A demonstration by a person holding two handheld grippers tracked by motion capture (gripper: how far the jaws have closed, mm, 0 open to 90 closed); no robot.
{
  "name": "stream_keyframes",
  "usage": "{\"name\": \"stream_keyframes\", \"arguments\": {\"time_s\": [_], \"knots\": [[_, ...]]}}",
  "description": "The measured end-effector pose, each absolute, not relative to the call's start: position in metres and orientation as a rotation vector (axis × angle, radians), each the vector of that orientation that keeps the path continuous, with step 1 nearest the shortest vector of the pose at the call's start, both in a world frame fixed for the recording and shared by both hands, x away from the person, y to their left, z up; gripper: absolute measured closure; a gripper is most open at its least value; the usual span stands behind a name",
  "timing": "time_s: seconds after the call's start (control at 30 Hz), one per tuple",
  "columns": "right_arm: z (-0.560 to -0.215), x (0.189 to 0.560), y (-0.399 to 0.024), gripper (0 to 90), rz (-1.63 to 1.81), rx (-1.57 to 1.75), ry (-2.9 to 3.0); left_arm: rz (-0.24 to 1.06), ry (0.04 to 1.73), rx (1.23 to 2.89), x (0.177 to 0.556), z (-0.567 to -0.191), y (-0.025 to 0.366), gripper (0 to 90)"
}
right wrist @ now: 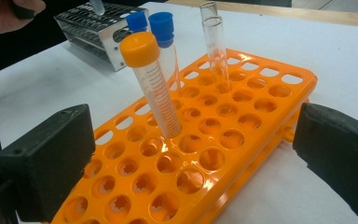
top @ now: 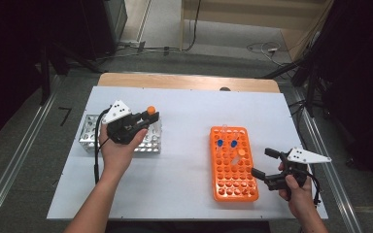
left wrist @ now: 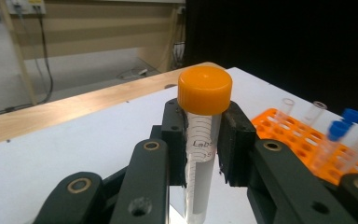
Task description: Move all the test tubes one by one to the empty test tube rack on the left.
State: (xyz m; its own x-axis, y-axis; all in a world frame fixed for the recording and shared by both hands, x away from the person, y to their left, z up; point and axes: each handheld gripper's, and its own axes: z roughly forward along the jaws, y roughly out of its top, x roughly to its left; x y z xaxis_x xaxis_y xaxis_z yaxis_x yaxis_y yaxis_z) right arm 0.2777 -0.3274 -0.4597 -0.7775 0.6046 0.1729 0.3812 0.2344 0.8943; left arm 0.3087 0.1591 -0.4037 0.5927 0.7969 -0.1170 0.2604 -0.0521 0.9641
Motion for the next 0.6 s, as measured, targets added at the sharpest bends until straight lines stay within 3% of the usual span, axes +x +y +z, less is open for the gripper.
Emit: {"name": "stream_keyframes", "arguments": {"time_s": [0.3,0.6], "knots": [[-0.462,0.279,-0.328,0.0,1.573,0.941,2.294,0.639,0.965,1.587,0.330,-0.406,0.160,75.0],[-0.463,0.280,-0.328,0.0,1.565,0.943,2.298,0.639,1.015,1.578,0.352,-0.416,0.161,75.0]]}}
